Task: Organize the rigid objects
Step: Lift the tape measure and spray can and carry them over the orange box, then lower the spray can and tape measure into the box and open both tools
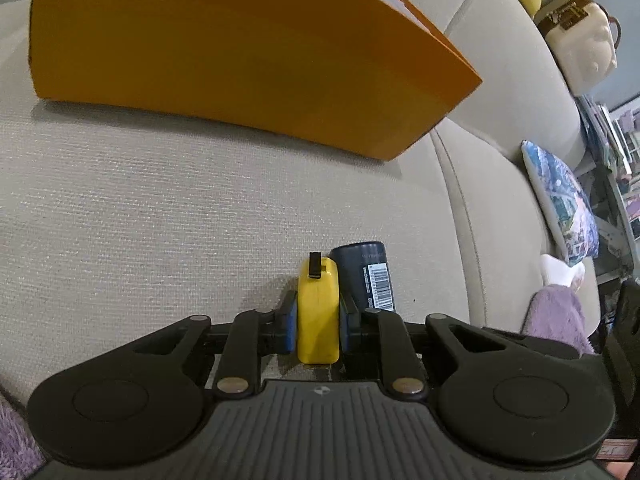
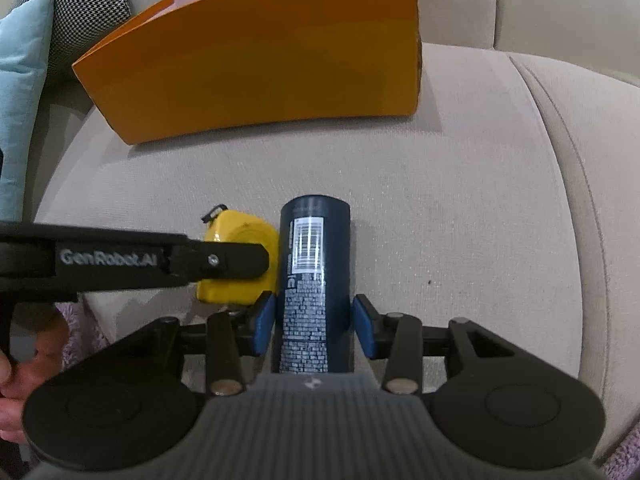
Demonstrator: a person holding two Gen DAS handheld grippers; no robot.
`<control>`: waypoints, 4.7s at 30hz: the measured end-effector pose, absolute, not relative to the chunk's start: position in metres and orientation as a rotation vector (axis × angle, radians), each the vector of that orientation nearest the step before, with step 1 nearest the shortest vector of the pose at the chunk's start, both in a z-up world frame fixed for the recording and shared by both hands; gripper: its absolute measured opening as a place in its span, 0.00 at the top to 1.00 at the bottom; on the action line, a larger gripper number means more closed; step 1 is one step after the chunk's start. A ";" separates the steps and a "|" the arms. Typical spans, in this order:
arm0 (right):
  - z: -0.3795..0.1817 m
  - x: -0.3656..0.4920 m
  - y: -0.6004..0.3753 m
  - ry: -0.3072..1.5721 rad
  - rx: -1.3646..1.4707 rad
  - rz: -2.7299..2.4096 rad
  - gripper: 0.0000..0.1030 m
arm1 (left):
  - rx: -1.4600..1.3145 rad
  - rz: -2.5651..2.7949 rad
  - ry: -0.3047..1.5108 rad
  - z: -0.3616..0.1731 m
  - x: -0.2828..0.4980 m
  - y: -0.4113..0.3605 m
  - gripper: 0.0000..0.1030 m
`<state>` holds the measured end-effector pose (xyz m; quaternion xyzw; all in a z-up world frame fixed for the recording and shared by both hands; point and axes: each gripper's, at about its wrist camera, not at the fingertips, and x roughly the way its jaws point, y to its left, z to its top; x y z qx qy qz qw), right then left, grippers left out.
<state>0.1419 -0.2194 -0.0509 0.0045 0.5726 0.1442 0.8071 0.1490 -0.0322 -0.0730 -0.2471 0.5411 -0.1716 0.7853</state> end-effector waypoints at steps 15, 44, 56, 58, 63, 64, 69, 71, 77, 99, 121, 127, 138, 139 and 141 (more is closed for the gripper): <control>-0.020 0.130 -0.212 1.097 0.005 0.278 0.60 | -0.557 -0.374 0.984 -0.020 0.130 -0.001 0.79; 0.101 0.308 -0.155 0.890 -0.258 0.279 0.60 | -0.468 -0.389 0.787 0.058 0.248 0.060 0.79; -0.003 0.378 -0.141 1.140 -0.353 0.146 0.60 | -0.466 -0.402 0.853 0.022 0.289 0.064 0.79; -0.015 0.387 -0.138 1.163 -0.375 0.144 0.60 | -0.463 -0.402 0.861 0.017 0.294 0.066 0.79; -0.034 0.403 -0.125 1.166 -0.502 0.117 0.60 | -0.471 -0.406 0.876 0.008 0.302 0.068 0.79; -0.036 0.406 -0.124 1.169 -0.518 0.114 0.60 | -0.477 -0.407 0.885 0.006 0.304 0.068 0.79; -0.046 0.412 -0.116 1.240 -0.546 0.154 0.60 | -0.499 -0.406 0.906 -0.001 0.311 0.070 0.79; -0.051 0.414 -0.117 1.259 -0.549 0.149 0.60 | -0.504 -0.404 0.909 -0.003 0.313 0.071 0.79; -0.053 0.421 -0.116 1.248 -0.567 0.150 0.60 | -0.504 -0.394 0.923 -0.007 0.316 0.071 0.79; 0.025 0.374 -0.198 0.948 -0.394 0.162 0.61 | -0.598 -0.511 1.186 -0.027 0.341 -0.021 0.79; 0.025 0.362 -0.227 0.957 -0.247 0.177 0.63 | -0.568 -0.385 1.524 -0.067 0.368 -0.065 0.74; 0.033 0.354 -0.225 0.951 -0.256 0.177 0.63 | -0.433 -0.356 1.428 -0.049 0.367 -0.061 0.85; 0.034 0.353 -0.225 0.954 -0.259 0.178 0.63 | -0.476 -0.371 1.517 -0.069 0.374 -0.077 0.90; 0.033 0.353 -0.226 0.961 -0.253 0.181 0.63 | -0.484 -0.373 1.515 -0.067 0.373 -0.075 0.90; 0.034 0.351 -0.228 0.965 -0.253 0.183 0.63 | -0.472 -0.390 1.478 -0.059 0.369 -0.072 0.90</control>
